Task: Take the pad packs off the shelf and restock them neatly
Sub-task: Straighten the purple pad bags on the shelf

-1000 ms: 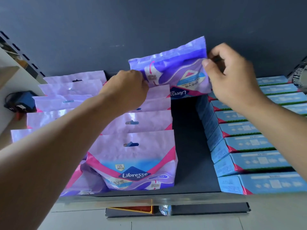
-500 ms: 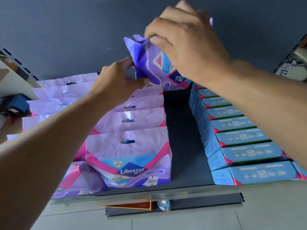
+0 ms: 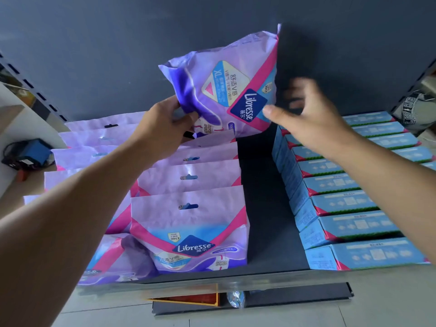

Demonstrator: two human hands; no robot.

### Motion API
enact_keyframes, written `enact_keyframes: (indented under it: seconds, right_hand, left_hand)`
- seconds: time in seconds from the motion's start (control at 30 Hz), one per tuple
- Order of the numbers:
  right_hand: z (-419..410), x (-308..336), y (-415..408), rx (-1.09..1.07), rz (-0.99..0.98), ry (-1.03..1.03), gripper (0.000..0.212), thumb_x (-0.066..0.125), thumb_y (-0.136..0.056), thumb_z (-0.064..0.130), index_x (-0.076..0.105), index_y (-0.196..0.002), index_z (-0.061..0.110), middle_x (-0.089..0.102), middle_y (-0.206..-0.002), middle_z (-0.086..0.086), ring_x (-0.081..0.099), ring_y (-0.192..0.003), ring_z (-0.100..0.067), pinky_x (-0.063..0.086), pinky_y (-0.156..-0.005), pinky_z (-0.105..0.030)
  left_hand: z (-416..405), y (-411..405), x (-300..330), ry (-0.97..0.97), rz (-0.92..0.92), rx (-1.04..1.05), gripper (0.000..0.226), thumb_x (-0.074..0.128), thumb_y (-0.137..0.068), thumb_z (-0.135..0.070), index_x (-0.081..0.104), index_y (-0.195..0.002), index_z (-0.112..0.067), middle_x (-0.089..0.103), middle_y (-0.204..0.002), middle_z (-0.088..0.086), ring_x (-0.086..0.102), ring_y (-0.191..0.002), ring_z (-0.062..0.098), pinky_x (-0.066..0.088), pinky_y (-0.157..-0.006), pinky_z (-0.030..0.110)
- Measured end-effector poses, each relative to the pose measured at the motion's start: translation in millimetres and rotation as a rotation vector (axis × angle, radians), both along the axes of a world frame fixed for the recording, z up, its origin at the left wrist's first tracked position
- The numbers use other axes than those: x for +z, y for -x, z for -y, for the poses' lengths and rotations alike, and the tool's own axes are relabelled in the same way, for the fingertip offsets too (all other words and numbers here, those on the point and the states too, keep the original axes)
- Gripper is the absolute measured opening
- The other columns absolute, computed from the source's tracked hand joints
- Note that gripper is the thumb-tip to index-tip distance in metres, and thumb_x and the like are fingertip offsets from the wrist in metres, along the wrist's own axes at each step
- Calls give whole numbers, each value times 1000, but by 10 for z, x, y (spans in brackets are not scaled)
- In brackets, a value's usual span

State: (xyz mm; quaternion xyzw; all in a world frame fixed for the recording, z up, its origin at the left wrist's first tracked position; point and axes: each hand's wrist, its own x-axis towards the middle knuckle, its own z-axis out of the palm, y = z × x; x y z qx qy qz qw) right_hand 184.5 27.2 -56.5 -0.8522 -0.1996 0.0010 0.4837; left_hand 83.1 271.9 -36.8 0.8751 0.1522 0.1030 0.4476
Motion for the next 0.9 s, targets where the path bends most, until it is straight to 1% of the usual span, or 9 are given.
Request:
enact_keyframes:
  seconds: [0.1,0.23,0.33,0.43,0.53,0.6,0.7,0.8,0.9]
  right_hand:
    - [-106,44,-18,92,36,-16,54,75,-81,37,51,-127,21,63,-115,13,60,-102,0,49,-86,-21]
    - [-168,119,-21,112,165,10,34,68,-87,34,57,-113,16,65,-116,6,59,-108,-10,49,-86,-28]
    - [-159,195,-17,166,125,-82,20,65,-91,26,54,-103,16,66,-99,15,63,-97,-4,49,-74,-15]
    - [-146,325,-8,141,294,-88,14,62,-90,23,53,-98,19,64,-90,14,61,-83,-4,47,-71,-17]
    - [-141,441,-20,104,477,0,19,60,-91,23,56,-105,11,60,-93,9,52,-78,4,39,-67,-9]
    - [-166,463,-40,120,559,79,20,59,-92,22,57,-108,11,61,-96,3,54,-81,-2,42,-72,-18]
    - [-323,435,-54,167,692,241,19,58,-89,21,60,-107,16,61,-99,-3,55,-93,-25,45,-79,-38]
    - [-607,386,-50,254,735,357,16,58,-88,20,61,-104,19,59,-99,-4,54,-97,-29,49,-78,-47]
    - [-918,335,-26,333,742,401,13,62,-87,18,62,-100,19,60,-98,-4,54,-96,-28,49,-76,-48]
  left_hand:
    - [-7,-5,-28,-6,-7,-23,12,59,-92,-23,65,-89,-33,75,-87,1,73,-84,26,56,-86,49]
    - [-21,9,-53,-24,-30,-3,10,58,-94,-26,64,-89,-32,76,-87,-2,72,-86,25,55,-88,51]
    - [5,26,-28,-46,-78,-30,9,57,-95,-28,65,-99,-27,76,-89,-2,72,-88,21,55,-88,49]
    - [42,42,-1,-236,-138,-39,22,53,-88,-35,65,-98,-20,73,-84,-1,67,-85,26,54,-81,38]
    - [108,114,-18,-483,-151,-47,20,51,-92,-22,65,-84,-11,63,-68,5,53,-72,31,42,-61,31]
    - [144,170,-23,-566,-153,-102,21,52,-91,-20,73,-90,-18,69,-78,3,58,-78,28,46,-66,30]
    - [153,209,-32,-596,-184,-137,24,55,-90,-22,74,-100,-30,74,-94,-3,63,-92,22,52,-78,33]
    - [157,207,-60,-644,-167,-142,26,53,-90,-23,72,-103,-33,73,-100,0,64,-95,28,54,-79,38]
    - [135,200,-64,-676,-186,-130,29,50,-91,-23,71,-109,-33,71,-107,5,62,-97,34,53,-80,40]
